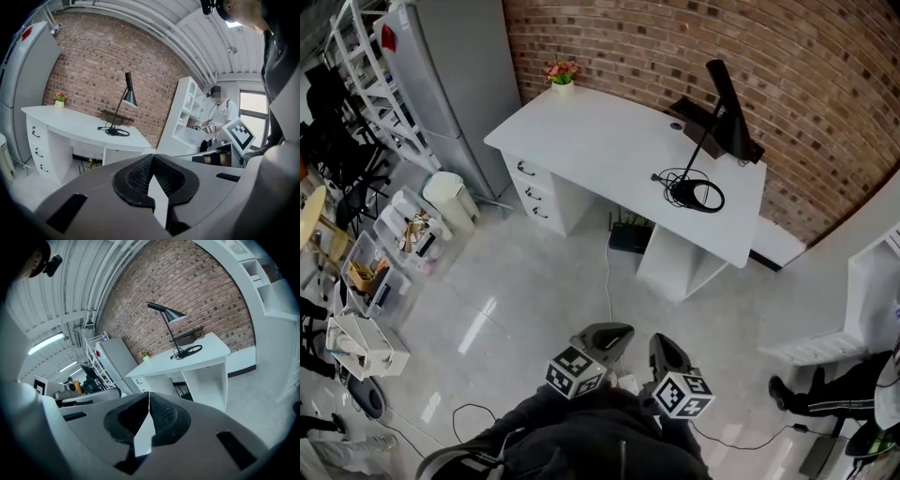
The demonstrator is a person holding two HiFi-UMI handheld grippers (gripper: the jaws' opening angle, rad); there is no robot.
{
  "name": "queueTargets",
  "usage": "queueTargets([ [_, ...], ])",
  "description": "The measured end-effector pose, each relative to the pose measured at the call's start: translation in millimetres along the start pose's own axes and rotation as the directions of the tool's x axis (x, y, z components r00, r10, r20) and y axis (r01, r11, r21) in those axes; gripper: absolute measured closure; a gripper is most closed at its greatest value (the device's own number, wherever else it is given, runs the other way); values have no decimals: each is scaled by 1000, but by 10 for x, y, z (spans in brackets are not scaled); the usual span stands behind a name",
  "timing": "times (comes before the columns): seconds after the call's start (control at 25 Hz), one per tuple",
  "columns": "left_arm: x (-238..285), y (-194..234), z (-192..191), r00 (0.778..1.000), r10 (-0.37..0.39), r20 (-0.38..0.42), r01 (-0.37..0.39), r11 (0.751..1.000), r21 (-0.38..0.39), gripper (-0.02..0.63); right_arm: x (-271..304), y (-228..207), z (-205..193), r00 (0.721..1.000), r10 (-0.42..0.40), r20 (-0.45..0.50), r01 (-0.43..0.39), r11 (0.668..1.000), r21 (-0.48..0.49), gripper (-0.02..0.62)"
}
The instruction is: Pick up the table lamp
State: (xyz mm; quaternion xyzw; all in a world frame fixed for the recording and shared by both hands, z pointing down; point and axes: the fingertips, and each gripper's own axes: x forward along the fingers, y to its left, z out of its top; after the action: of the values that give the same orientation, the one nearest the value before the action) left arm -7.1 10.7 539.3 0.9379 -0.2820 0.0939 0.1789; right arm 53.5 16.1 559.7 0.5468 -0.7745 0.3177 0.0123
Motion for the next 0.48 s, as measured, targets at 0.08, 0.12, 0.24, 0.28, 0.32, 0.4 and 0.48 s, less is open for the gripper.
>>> queueTargets([
  [0.08, 27, -16, -41, 1000, -1, -9, 1, 1000, 5, 600, -13, -38, -22, 1000, -11, -3, 11, 1000, 12, 584],
  [0.12, 39, -18, -56, 1000, -2, -14, 2, 1000, 7, 600, -12, -52, -28, 1000, -15, -3, 15, 1000, 18, 584],
  [0.24, 92, -4, -83, 999, -15, -30, 15, 1000, 3, 600, 10, -98, -21, 1000, -24, -2, 24, 999, 29, 584],
  [0.28, 124, 7, -82, 999, -19, -31, 20, 1000, 3, 600, 20, -125, -8, 1000, -28, -2, 28, 999, 31, 584],
  [0.32, 164, 22, -75, 999, -24, -32, 24, 1000, 3, 600, 36, -157, 14, 999, -32, 0, 32, 999, 32, 584],
  [0.4, 257, 67, -60, 999, -33, -38, 33, 999, 7, 600, 80, -226, 74, 999, -41, 5, 41, 999, 35, 584],
  [0.48, 346, 127, -25, 998, -40, -40, 41, 999, 11, 600, 133, -281, 124, 999, -50, 9, 50, 998, 42, 584],
])
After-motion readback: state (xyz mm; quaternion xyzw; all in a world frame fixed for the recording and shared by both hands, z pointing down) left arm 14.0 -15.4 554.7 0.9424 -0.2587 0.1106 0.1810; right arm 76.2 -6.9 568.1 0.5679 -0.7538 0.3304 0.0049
